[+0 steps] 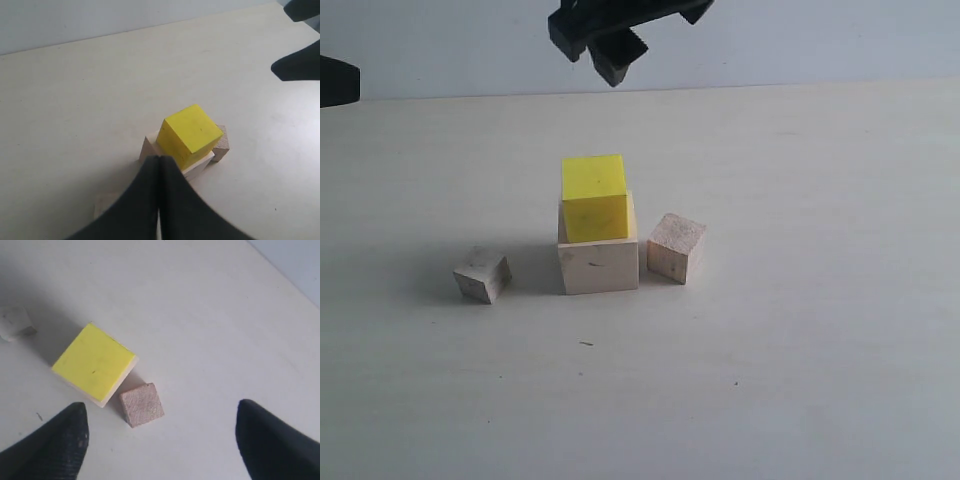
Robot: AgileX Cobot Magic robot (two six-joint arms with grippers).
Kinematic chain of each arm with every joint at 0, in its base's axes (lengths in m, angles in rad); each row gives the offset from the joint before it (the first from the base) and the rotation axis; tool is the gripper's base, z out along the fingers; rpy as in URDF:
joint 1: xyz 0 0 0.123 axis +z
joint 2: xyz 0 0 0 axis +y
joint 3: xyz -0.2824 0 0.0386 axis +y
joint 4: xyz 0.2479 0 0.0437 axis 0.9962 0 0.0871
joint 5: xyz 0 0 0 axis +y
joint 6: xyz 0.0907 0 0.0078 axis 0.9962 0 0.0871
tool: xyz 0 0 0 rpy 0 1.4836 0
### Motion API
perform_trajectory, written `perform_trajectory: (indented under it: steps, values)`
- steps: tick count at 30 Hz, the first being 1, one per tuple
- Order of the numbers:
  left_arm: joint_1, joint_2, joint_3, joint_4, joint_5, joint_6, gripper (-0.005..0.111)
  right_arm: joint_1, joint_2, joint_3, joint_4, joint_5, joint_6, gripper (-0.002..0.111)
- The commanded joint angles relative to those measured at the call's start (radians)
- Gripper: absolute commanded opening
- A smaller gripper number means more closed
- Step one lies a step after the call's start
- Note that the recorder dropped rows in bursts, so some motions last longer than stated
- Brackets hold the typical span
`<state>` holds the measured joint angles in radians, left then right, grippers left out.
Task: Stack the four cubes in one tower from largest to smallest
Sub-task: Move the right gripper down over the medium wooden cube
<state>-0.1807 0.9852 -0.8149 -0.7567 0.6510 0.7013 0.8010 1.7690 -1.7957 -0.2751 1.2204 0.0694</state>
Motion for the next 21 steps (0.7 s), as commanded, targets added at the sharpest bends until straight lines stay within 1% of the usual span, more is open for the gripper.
perform_trajectory:
  steps: [1, 2, 5, 6, 7, 9, 11, 14, 15, 17, 18, 19, 21]
  values:
    - [-0.008, -0.006, 0.001, -0.013, 0.003, 0.0, 0.0, -0.048, -0.008, -0.007, -0.013, 0.001, -0.051, 0.062]
    - [-0.008, -0.006, 0.001, -0.013, 0.008, 0.0, 0.0, -0.082, -0.008, -0.003, -0.013, 0.001, -0.051, 0.058]
    - [-0.008, -0.006, 0.001, -0.015, 0.02, 0.0, 0.0, -0.15, -0.008, 0.063, -0.015, 0.001, -0.051, 0.058]
    - [-0.015, -0.006, 0.001, -0.017, 0.02, 0.0, 0.0, -0.171, -0.008, 0.111, -0.013, 0.001, -0.045, 0.058]
    - [-0.026, -0.006, 0.001, -0.017, 0.02, 0.0, 0.0, -0.182, -0.008, 0.156, -0.013, -0.008, -0.043, 0.058]
    - [-0.051, -0.006, 0.001, -0.017, 0.02, 0.0, 0.0, -0.187, -0.008, 0.244, -0.016, -0.079, -0.05, 0.058]
    - [-0.079, -0.006, 0.001, -0.013, 0.025, 0.0, 0.0, -0.187, -0.008, 0.329, 0.011, -0.176, -0.111, 0.058]
    - [-0.085, -0.006, 0.001, -0.013, 0.047, 0.0, 0.0, -0.187, -0.008, 0.395, 0.094, -0.281, -0.25, 0.058]
    - [-0.085, -0.006, 0.001, -0.013, 0.053, 0.0, 0.0, -0.187, -0.008, 0.421, 0.117, -0.302, -0.342, 0.058]
    - [-0.085, -0.006, 0.001, -0.011, 0.058, 0.0, 0.0, -0.187, -0.008, 0.452, 0.148, -0.312, -0.447, 0.058]
    - [-0.085, -0.006, 0.001, -0.011, 0.06, 0.0, 0.0, -0.187, -0.008, 0.459, 0.158, -0.314, -0.468, 0.058]
    - [-0.085, -0.006, 0.001, -0.011, 0.06, 0.0, 0.0, -0.187, -0.008, 0.467, 0.179, -0.326, -0.492, 0.06]
    - [-0.085, -0.006, 0.001, -0.009, 0.06, 0.0, 0.0, -0.187, -0.008, 0.482, 0.21, -0.347, -0.516, 0.066]
